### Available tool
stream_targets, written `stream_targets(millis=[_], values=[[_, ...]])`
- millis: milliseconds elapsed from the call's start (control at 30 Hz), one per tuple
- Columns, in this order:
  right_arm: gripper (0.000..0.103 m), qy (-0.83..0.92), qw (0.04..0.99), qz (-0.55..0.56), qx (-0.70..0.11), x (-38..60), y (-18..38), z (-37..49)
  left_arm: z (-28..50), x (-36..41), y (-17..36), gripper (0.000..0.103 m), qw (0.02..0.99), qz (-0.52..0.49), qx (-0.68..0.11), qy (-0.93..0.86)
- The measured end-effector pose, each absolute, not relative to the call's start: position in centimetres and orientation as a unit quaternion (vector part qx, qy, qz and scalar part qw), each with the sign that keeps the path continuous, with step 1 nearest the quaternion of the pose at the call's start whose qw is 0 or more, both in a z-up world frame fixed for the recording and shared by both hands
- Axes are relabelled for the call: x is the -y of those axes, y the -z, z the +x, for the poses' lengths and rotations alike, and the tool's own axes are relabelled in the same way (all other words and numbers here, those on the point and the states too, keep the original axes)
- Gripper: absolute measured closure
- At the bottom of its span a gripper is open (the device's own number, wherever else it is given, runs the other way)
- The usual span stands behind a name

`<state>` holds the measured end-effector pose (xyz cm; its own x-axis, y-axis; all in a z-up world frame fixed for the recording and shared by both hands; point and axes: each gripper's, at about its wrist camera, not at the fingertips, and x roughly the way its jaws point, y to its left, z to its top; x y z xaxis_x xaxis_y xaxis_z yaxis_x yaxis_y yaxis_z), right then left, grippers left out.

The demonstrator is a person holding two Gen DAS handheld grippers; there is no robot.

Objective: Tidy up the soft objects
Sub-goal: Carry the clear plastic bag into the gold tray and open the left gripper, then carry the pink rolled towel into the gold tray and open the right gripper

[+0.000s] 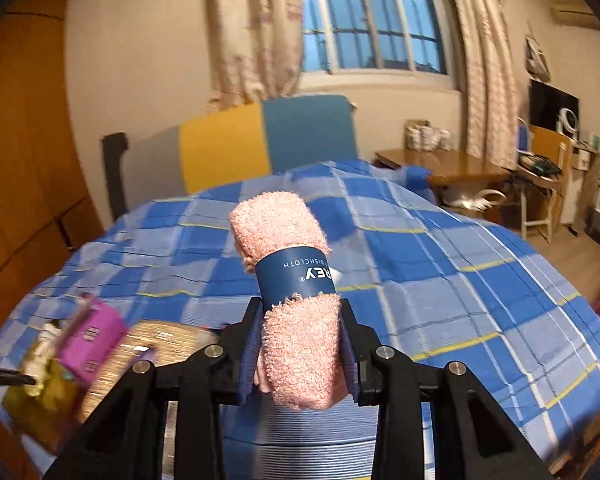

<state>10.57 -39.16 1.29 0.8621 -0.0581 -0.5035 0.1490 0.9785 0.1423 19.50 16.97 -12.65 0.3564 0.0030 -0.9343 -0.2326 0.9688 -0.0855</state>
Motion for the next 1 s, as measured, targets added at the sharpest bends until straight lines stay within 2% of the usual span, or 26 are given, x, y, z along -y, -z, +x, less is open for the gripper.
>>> stream_targets(millis=[300, 500, 767, 1000], values=[[0.067, -0.054, 0.967, 0.090, -0.233, 30.1, -5.1, 10.6, 16.4, -19.2, 11.2, 0.055, 0.846, -0.231, -0.478, -0.058], [0.067, -0.153, 0.946, 0.088, -0.272, 22.0, -4.6, 11.8, 14.8, -17.5, 10.7, 0.055, 0.853, -0.234, -0.465, -0.019], [0.068, -0.253, 0.898, 0.056, -0.356, 10.7, 0.8, 14.1, 13.2, -17.1, 10.7, 0.055, 0.861, -0.224, -0.457, 0.000], [0.068, -0.270, 0.867, 0.025, -0.418, 3.4, 6.7, 16.7, 11.6, -18.7, 10.5, 0.055, 0.866, -0.240, -0.439, -0.006]])
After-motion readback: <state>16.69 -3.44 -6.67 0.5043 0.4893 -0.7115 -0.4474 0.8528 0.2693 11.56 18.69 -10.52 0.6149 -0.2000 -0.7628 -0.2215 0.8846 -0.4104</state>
